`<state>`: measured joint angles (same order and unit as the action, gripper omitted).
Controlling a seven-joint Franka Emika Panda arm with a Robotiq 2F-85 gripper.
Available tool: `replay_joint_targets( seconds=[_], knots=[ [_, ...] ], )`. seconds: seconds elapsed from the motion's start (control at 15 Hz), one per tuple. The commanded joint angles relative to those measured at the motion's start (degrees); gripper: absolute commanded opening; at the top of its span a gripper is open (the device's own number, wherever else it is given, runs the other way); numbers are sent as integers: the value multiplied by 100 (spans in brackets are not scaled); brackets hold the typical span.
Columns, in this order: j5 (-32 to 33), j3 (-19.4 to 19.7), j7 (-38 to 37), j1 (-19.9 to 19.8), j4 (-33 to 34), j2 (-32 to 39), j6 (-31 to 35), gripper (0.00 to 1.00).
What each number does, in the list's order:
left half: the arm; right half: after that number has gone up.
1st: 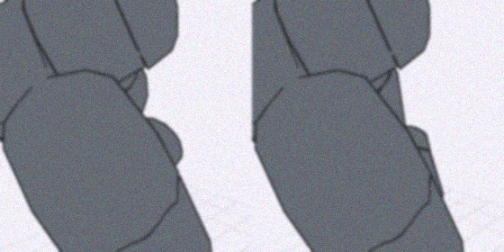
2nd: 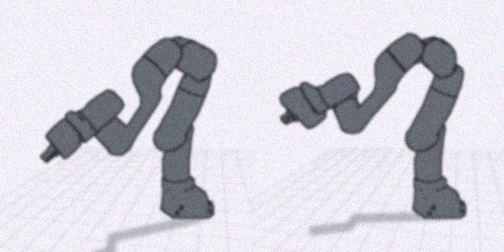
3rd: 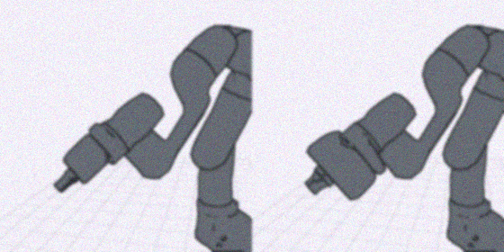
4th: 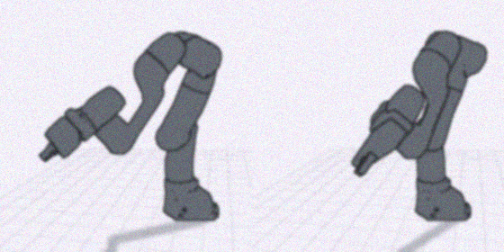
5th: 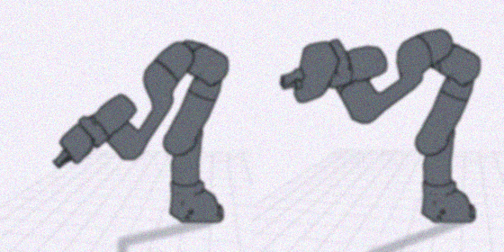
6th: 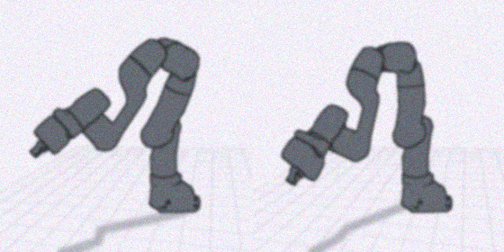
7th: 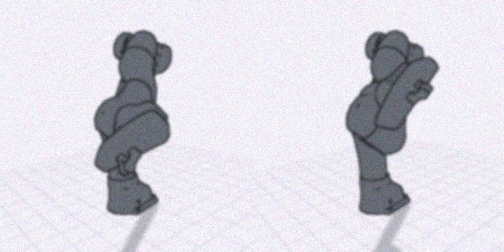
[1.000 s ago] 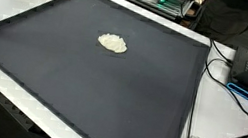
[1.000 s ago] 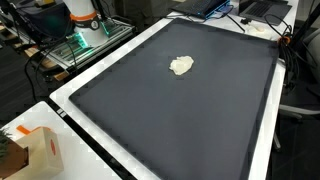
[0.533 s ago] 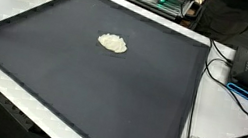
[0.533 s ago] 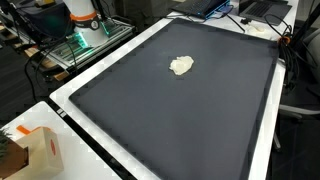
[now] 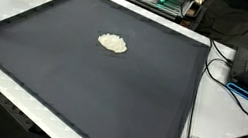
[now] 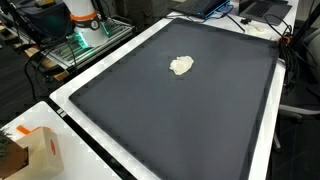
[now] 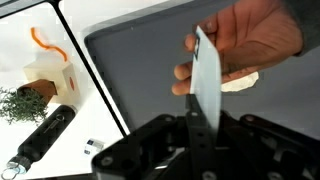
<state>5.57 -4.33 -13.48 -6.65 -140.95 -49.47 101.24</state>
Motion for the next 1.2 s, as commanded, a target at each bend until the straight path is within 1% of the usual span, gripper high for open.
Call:
replay_joint_targets(
  seconds=[0.0, 0.07, 1.13],
  knots=[
    [-76, 79, 10, 83, 23, 30, -134, 1],
    [25, 32, -24, 43, 11, 20, -17, 4],
    [25, 34, -24, 43, 10, 24, -25, 4]
  ],
)
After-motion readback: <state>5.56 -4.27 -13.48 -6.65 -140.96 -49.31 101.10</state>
